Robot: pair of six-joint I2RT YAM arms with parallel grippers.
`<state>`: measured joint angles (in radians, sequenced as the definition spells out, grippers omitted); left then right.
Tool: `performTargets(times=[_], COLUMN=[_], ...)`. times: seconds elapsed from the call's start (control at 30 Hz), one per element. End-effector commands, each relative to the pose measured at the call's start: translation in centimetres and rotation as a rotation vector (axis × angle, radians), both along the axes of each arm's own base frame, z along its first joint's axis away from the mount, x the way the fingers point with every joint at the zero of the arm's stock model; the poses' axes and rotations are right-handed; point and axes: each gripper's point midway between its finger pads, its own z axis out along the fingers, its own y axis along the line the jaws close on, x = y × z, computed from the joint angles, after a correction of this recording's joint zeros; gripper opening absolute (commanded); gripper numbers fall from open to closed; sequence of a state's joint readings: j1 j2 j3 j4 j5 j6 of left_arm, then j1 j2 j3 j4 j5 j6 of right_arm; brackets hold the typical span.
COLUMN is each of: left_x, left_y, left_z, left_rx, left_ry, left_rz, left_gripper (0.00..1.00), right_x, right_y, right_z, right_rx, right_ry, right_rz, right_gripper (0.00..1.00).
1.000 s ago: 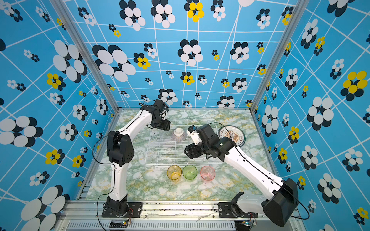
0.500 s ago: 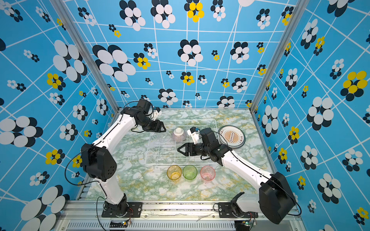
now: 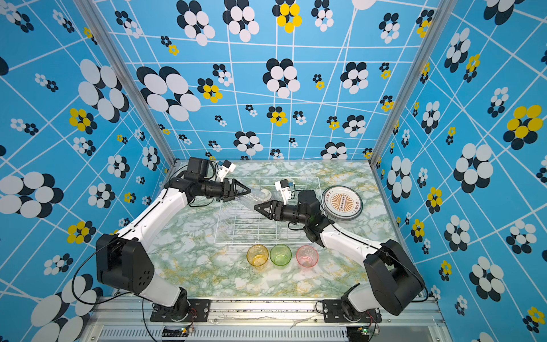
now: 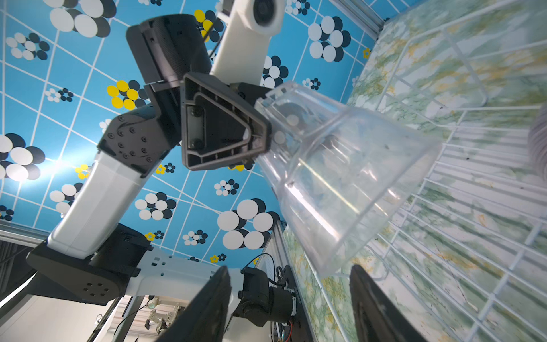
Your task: Unload the mixed dishes from the dish rack
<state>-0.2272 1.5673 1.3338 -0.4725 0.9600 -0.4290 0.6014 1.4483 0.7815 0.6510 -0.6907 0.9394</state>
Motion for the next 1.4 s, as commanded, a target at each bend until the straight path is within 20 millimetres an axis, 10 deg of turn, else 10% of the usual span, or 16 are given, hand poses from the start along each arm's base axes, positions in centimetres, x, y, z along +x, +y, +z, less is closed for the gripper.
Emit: performTargets(times=[0.0,0.33,0.57,0.87,1.07,1.37], left_x=[-0.6,-1.7,-2.1,-3.7,-5.4,-4.5], left_y=[-1.0,-2.5,-2.5,-1.7,0.3,7.2], left_z=[4.2,4.4,4.8,7.4,11.0,9.0], left_rx=[-0.13,-0.22,-0.222,-0.17,-0.107,0.316], left_ry=[-0.083,-0.061,-0.072,-0.18,-0.253,-0.289], left_rz=[-0.052,-0.089,-0.088,-0.11,-0.079,0.206], left_gripper=[0.5,0.5,0.52,0.74,0.75,0.73], right_x=[0.7,2.8,3.5,2.6,-2.6,-13.1], right_y=[0.5,0.8,1.2,0.7,0.4,3.2], right_z=[3.2,7.1,8.2,7.1,4.5,-0.5], right_rx=[0.088,0.152,0.168,0.003,-0.456,-0.944], right_ry=[-0.069,-0.175,-0.182,-0.19,-0.304,-0.49], right_rz=[0.004,-0.067,-0.072,-0.062,0.057,0.427], right_gripper=[0.65,0.5,0.0,0.0,0.0,0.0])
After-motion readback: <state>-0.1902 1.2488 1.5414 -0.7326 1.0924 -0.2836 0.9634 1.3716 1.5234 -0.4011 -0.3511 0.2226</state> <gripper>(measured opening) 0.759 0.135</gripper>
